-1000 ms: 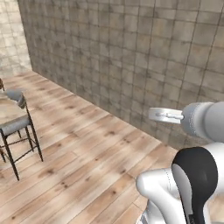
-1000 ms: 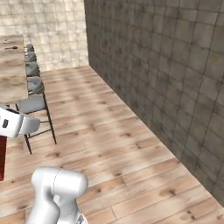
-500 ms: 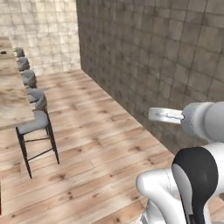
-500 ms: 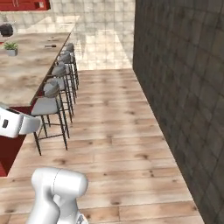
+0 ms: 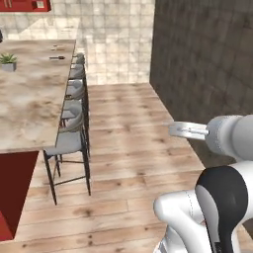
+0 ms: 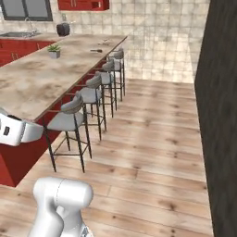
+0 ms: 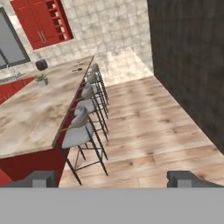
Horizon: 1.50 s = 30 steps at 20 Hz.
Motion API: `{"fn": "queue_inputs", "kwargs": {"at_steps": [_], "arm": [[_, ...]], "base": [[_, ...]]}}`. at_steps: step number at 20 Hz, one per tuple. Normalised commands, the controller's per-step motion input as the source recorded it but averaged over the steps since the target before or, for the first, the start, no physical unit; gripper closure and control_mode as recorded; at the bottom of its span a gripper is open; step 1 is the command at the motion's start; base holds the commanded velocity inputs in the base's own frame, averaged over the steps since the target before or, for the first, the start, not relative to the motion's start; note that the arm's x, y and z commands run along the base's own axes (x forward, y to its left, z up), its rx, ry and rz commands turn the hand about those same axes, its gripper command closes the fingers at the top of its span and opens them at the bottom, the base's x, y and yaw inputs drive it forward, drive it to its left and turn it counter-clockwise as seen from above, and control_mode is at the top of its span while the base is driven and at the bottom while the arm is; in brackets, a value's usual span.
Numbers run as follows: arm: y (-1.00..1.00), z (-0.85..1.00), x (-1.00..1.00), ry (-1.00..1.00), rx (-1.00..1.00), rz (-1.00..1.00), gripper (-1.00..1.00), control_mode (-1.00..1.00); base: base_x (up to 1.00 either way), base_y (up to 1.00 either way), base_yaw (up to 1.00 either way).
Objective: Pick up the metallic utensils from the counter and place them in the open drawer. Make sure not to pick up any wooden utensils.
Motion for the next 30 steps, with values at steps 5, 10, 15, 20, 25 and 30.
{"fn": "queue_inputs", "kwargs": {"at_steps": [5,10,15,20,25,30], "arm": [[0.0,0.0,0.0,0.0,0.0,0.0,-1.0,1.0],[0.0,0.0,0.0,0.0,0.0,0.0,-1.0,1.0],[0.0,0.0,0.0,0.0,0.0,0.0,-1.0,1.0],[0.0,0.0,0.0,0.0,0.0,0.0,-1.0,1.0],[0.0,0.0,0.0,0.0,0.0,0.0,-1.0,1.0],[0.0,0.0,0.0,0.0,0.0,0.0,-1.0,1.0]], "base": [[1.0,-0.48,0.57],[1.0,-0.58,0.55],[1.0,-0.78,0.5],[0.75,-0.99,0.42],[0.28,-1.0,0.33],[0.39,-1.0,0.36]]}}
